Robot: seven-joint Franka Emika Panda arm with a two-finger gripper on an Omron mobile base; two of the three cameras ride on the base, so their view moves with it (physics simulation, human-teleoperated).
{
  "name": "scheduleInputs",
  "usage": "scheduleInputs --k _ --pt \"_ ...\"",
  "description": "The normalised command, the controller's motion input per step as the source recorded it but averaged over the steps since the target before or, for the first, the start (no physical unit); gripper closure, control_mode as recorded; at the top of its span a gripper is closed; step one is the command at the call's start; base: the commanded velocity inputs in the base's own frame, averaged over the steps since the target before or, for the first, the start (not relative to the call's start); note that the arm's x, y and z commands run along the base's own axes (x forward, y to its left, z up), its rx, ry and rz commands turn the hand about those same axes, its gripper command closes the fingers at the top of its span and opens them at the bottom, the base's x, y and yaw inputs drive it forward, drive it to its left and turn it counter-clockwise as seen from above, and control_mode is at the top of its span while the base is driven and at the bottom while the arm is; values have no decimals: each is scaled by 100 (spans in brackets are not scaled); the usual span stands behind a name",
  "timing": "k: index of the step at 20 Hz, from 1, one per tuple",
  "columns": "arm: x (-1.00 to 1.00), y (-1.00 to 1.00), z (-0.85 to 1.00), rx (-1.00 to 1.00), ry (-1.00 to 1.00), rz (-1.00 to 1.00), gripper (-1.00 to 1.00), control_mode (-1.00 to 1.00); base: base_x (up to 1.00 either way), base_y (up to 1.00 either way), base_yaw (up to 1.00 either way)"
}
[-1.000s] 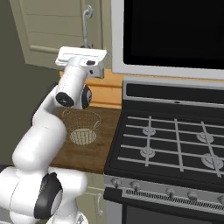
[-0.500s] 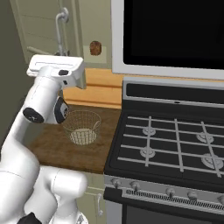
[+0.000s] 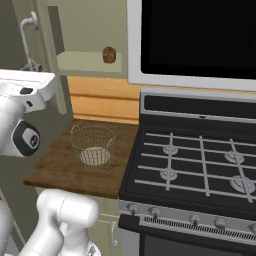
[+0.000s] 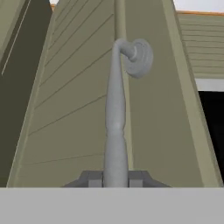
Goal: Open the cabinet, pick up the bread from the cabinet and place it in the basket. Then move the basket to the dining counter.
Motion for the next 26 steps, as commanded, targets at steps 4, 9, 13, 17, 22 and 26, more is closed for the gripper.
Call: scheduleInputs --k 4,9,13,17,22,26 --pt "-43 57 0 0 8 0 100 -100 0 0 0" --pt "-35 45 0 0 5 0 100 -100 0 0 0" --pt "-24 36 0 0 3 0 100 -100 0 0 0" --pt "0 0 0 0 0 0 100 -100 0 0 0" --pt "0 0 0 0 0 0 -100 -100 0 0 0" --pt "0 0 0 0 0 0 -100 -100 0 0 0"
